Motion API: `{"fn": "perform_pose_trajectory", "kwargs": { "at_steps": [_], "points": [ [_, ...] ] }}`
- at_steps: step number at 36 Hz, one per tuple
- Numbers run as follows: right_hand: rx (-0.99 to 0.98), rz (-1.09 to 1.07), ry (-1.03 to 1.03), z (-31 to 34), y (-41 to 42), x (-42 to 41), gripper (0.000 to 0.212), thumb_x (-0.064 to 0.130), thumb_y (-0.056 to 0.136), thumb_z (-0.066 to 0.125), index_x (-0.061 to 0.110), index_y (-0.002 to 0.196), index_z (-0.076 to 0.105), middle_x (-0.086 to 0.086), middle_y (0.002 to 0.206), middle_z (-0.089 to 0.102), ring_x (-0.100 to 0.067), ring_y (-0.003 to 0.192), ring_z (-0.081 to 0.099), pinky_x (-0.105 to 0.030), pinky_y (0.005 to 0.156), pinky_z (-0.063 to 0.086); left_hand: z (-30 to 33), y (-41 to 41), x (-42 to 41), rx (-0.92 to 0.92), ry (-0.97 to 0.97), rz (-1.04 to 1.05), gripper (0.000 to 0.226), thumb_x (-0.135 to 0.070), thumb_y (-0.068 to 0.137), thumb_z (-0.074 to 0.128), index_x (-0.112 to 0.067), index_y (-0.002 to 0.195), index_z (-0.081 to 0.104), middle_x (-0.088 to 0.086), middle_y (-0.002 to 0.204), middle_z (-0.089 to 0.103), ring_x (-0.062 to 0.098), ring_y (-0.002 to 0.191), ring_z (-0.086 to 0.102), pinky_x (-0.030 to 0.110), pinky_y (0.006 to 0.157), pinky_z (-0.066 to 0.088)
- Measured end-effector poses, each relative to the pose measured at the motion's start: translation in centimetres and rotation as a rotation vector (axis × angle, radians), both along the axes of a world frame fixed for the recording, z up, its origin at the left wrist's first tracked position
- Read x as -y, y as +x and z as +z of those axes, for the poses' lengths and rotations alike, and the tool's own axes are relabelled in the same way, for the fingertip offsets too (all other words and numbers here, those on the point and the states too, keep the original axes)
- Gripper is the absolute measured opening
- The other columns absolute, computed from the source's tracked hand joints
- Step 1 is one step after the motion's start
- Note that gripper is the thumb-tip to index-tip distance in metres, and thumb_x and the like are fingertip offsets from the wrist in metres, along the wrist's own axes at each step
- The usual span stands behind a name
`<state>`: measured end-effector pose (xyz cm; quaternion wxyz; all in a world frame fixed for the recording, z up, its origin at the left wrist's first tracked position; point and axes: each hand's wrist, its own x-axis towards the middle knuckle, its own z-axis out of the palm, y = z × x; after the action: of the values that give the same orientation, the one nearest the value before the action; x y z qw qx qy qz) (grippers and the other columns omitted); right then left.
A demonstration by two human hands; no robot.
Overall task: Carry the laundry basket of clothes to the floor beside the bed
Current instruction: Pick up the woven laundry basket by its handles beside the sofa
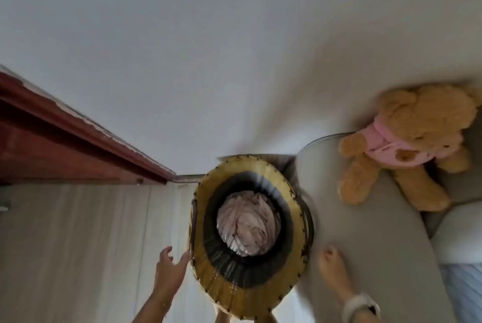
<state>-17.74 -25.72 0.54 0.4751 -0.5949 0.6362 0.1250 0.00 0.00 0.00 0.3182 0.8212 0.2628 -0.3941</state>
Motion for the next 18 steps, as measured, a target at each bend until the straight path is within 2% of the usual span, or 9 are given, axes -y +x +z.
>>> {"fn": "perform_pose_trajectory", "kwargs": {
  "at_steps": [5,7,9,11,13,14,15,17,18],
  "points": [
    [0.126,0.075,-0.063,-2.9,4.2,0.7,0.048,0.026,0.092,0.044,0.007,0.135,0.032,-0.017,0.134,0.048,-0.034,0.122,0.047,-0.044,0.103,0.038,-2.9,1.3,1.9,0.118,-0.058,-0.136,0.081,-0.047,0.080,0.057,-0.021,0.144,0.014,0.013,0.157,0.017,0.038,0.141,0.025,0.054,0.108,0.030],
    [0.158,0.100,-0.094,-3.9,5.1,0.9,0.047,0.031,0.091,0.044,0.008,0.132,0.037,-0.015,0.129,0.052,-0.032,0.118,0.051,-0.045,0.101,0.040,-4.0,1.4,2.5,0.121,-0.119,-0.133,0.081,-0.047,0.080,0.056,-0.022,0.145,0.013,0.012,0.157,0.018,0.037,0.141,0.026,0.052,0.108,0.031],
    [0.181,0.110,-0.124,-4.8,6.3,1.5,0.047,0.034,0.090,0.043,0.006,0.127,0.043,-0.014,0.113,0.056,-0.028,0.104,0.055,-0.041,0.093,0.043,-5.3,2.2,3.3,0.104,-0.180,-0.114,0.075,-0.047,0.083,0.052,-0.020,0.144,0.016,0.012,0.152,0.028,0.035,0.136,0.035,0.049,0.105,0.036],
    [0.202,0.100,-0.135,-5.9,6.9,1.9,0.043,0.033,0.090,0.041,0.004,0.121,0.046,-0.012,0.102,0.055,-0.025,0.093,0.054,-0.040,0.086,0.044,-6.2,2.7,3.9,0.088,-0.210,-0.116,0.061,-0.048,0.087,0.044,-0.015,0.137,0.031,0.011,0.137,0.047,0.031,0.122,0.050,0.045,0.099,0.043],
    [0.195,0.045,-0.127,-6.9,7.1,2.1,0.043,0.030,0.091,0.039,0.005,0.126,0.042,-0.016,0.109,0.057,-0.032,0.099,0.057,-0.046,0.092,0.046,-6.9,2.7,4.0,0.109,-0.202,-0.113,0.048,-0.044,0.091,0.036,-0.008,0.121,0.049,0.010,0.112,0.060,0.025,0.102,0.058,0.038,0.087,0.047],
    [0.178,0.024,-0.115,-7.3,7.0,2.3,0.042,0.029,0.092,0.037,0.005,0.126,0.042,-0.017,0.108,0.058,-0.034,0.098,0.059,-0.047,0.091,0.047,-7.1,2.6,4.0,0.130,-0.192,-0.110,0.042,-0.040,0.093,0.034,-0.007,0.111,0.053,0.010,0.101,0.060,0.024,0.095,0.057,0.036,0.082,0.046],
    [0.171,0.011,-0.106,-7.7,6.9,2.3,0.040,0.029,0.093,0.036,0.004,0.123,0.043,-0.015,0.098,0.060,-0.034,0.089,0.060,-0.044,0.084,0.050,-7.2,2.5,3.9,0.151,-0.173,-0.111,0.037,-0.038,0.093,0.033,-0.008,0.104,0.053,0.010,0.095,0.059,0.024,0.091,0.057,0.035,0.079,0.046],
    [0.134,0.020,-0.076,-8.1,6.8,2.1,0.035,0.027,0.095,0.033,0.001,0.111,0.048,-0.009,0.078,0.055,-0.027,0.069,0.054,-0.040,0.071,0.046,-7.4,2.1,3.5,0.187,-0.133,-0.104,0.032,-0.036,0.094,0.033,-0.011,0.098,0.053,0.008,0.088,0.056,0.022,0.085,0.055,0.032,0.075,0.047],
    [0.110,0.048,-0.078,-8.1,6.8,1.8,0.036,0.027,0.095,0.031,-0.002,0.106,0.051,-0.010,0.077,0.054,-0.027,0.070,0.051,-0.041,0.072,0.045,-7.4,1.8,3.2,0.213,-0.112,-0.091,0.031,-0.035,0.094,0.034,-0.011,0.096,0.054,0.007,0.084,0.055,0.020,0.080,0.053,0.029,0.071,0.047]
  ]
}}
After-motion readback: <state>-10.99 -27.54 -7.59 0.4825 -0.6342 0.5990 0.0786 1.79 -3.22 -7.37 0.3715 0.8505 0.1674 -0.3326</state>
